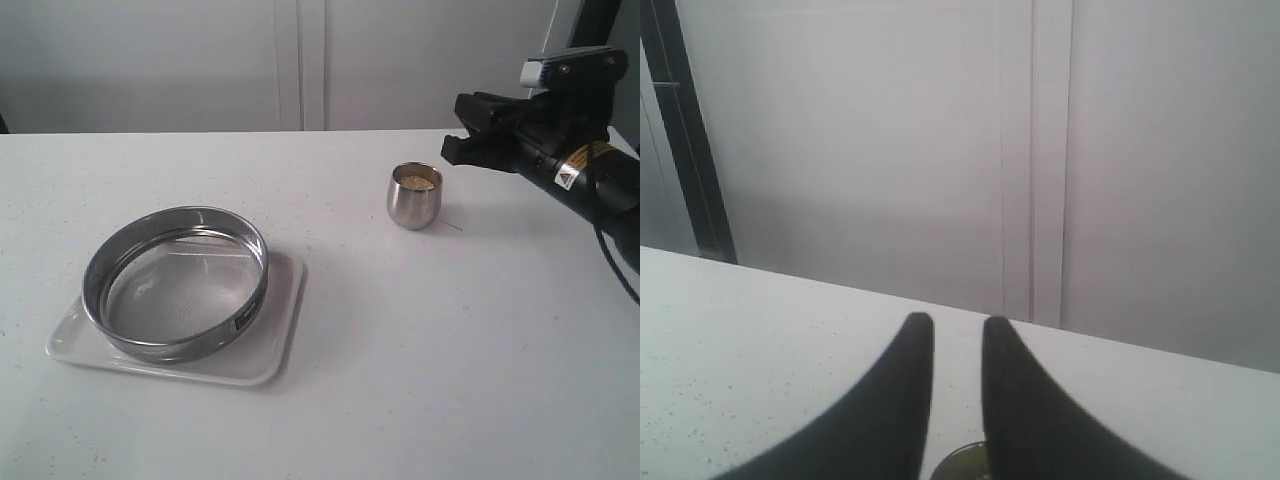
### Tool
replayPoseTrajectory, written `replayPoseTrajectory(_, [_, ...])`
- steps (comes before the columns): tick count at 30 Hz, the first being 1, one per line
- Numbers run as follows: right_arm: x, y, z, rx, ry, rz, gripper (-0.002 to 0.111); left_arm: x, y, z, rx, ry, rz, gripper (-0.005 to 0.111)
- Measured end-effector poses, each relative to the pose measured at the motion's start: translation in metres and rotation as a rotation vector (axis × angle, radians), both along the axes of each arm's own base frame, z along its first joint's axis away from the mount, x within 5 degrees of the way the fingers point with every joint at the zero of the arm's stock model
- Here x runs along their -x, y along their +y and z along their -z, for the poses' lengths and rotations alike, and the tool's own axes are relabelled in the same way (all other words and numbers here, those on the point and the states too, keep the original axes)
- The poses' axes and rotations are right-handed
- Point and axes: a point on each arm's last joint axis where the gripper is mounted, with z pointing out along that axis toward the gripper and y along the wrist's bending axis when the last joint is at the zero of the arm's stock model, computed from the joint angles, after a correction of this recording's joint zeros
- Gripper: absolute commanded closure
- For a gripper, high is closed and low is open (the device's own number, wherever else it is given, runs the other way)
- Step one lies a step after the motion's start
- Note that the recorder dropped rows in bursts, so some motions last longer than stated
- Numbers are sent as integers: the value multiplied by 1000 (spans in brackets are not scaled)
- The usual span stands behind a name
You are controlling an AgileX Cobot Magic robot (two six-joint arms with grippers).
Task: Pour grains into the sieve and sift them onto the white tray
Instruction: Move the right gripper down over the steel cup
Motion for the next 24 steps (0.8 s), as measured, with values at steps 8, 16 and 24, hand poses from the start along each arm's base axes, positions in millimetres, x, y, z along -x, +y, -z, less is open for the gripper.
replayPoseTrajectory(8, [-27,3,22,-2,23,-8,10,0,0,0,0,0,0,107])
replayPoseTrajectory(16, [-36,5,38,18,43,-11,5,0,0,0,0,0,0,107])
replayPoseTrajectory(24, [-50,11,43,23,28,-24,5,0,0,0,0,0,0,107])
